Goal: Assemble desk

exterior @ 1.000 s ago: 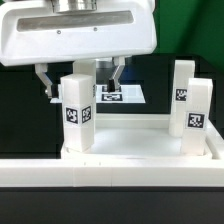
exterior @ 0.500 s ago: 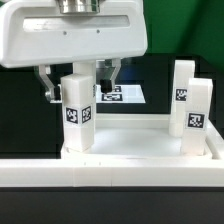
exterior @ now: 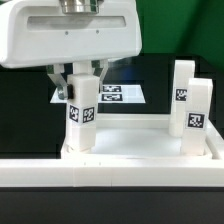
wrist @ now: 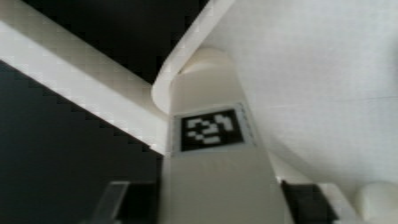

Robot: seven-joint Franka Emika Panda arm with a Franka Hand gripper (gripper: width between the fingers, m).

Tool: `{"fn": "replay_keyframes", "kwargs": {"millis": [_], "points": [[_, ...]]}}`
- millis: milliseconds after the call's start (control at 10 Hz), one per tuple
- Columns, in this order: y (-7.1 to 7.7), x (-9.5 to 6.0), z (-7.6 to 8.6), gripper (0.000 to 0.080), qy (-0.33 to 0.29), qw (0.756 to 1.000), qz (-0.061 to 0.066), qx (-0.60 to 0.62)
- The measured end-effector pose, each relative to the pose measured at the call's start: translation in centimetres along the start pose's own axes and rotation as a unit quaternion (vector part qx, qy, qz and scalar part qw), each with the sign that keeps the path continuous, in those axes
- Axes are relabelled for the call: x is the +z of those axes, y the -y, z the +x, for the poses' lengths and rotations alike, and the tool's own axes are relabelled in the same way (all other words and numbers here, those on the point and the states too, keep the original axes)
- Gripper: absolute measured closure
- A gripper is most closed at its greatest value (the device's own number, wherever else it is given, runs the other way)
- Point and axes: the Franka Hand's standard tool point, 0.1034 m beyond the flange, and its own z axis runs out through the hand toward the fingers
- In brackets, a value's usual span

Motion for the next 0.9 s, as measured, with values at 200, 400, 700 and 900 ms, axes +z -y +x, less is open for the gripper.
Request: {"fn": "replay_keyframes", "kwargs": {"millis": [200,400,700,900], "points": [[0.00,0.00,0.00,0.0511,-0.001,1.000,0.001,0.014],[0.06,0.03,0.02,0.0511,-0.004,0.993,0.005,0.121],[0.24,0.13,0.03,0.0510,-0.010,0.953,0.008,0.301],[0.25,0.15,-0.02,0.0509,-0.011,0.923,0.006,0.384]]}}
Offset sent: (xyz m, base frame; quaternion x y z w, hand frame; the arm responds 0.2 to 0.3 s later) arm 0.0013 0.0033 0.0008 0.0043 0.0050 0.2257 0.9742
